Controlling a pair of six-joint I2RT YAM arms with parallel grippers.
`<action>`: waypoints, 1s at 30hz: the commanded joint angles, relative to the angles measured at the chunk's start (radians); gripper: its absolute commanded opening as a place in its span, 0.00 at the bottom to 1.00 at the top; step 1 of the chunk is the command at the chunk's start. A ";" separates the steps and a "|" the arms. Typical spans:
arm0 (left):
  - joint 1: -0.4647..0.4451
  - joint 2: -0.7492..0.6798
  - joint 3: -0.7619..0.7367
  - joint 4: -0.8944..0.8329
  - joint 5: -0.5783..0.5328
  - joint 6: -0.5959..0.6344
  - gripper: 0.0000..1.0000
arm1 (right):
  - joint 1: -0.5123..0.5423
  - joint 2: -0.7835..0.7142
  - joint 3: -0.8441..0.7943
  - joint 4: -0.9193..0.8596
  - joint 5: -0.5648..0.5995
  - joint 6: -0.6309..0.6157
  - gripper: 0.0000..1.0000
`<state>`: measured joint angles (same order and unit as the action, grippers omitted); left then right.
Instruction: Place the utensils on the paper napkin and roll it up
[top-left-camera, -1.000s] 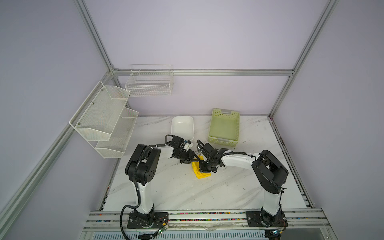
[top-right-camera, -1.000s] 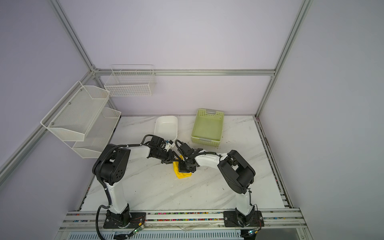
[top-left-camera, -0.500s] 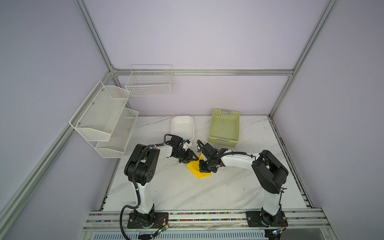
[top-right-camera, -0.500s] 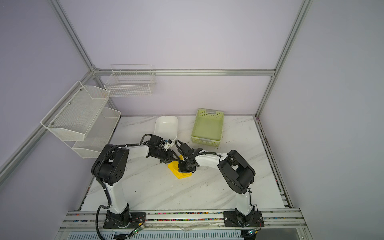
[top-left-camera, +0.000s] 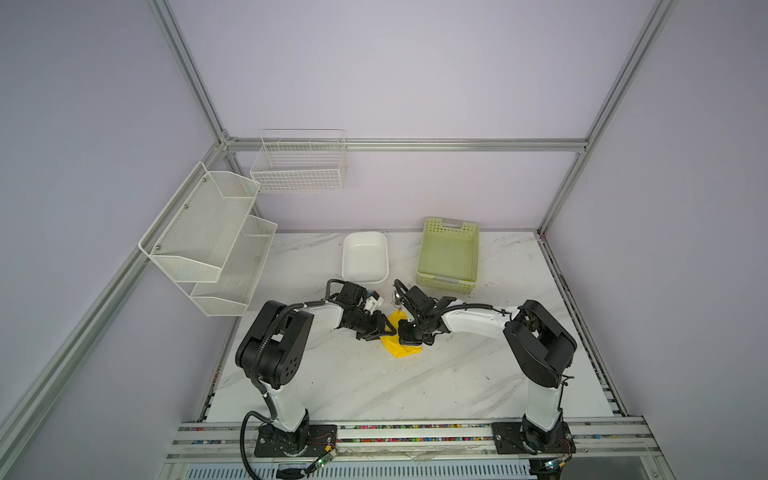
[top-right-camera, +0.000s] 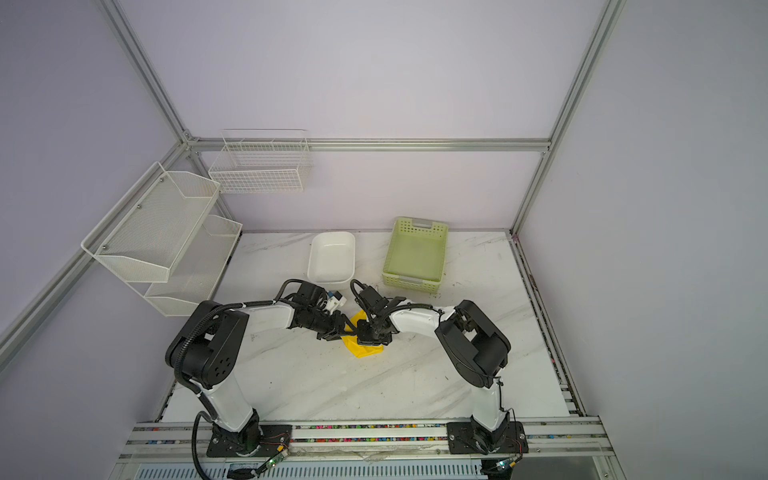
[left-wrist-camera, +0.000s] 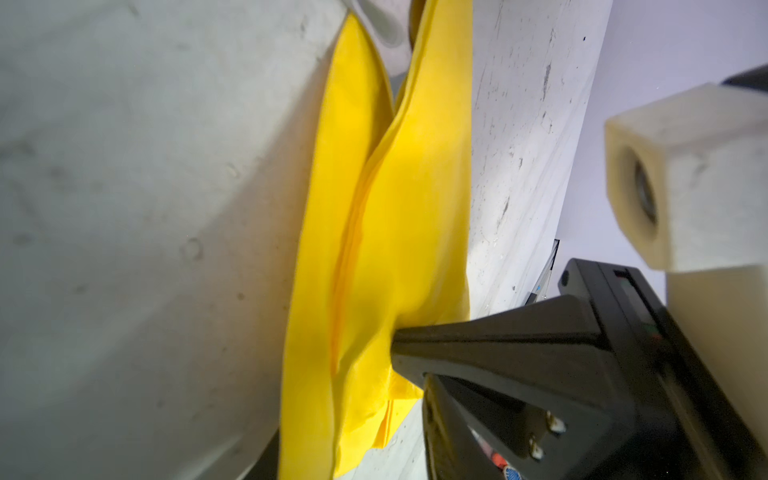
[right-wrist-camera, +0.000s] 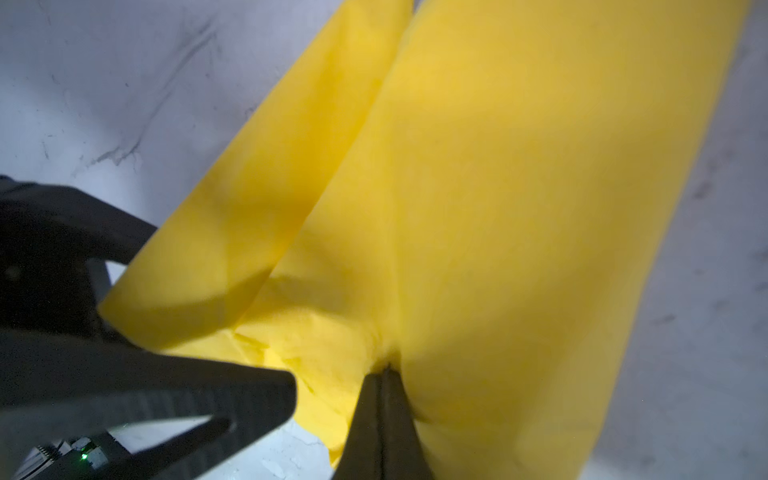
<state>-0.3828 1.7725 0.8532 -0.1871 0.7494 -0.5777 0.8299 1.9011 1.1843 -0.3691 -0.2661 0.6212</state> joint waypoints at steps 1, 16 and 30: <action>-0.017 -0.045 -0.071 0.137 -0.032 -0.109 0.36 | 0.003 0.040 -0.032 -0.078 0.018 0.002 0.00; -0.022 -0.073 -0.157 0.286 -0.110 -0.238 0.16 | 0.004 0.042 -0.019 -0.089 0.017 -0.007 0.00; 0.023 -0.105 -0.053 0.028 -0.186 -0.126 0.00 | 0.038 0.036 -0.018 0.012 -0.083 0.070 0.00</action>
<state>-0.3859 1.6989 0.7334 -0.0635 0.6037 -0.7547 0.8436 1.9049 1.1851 -0.3511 -0.3145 0.6529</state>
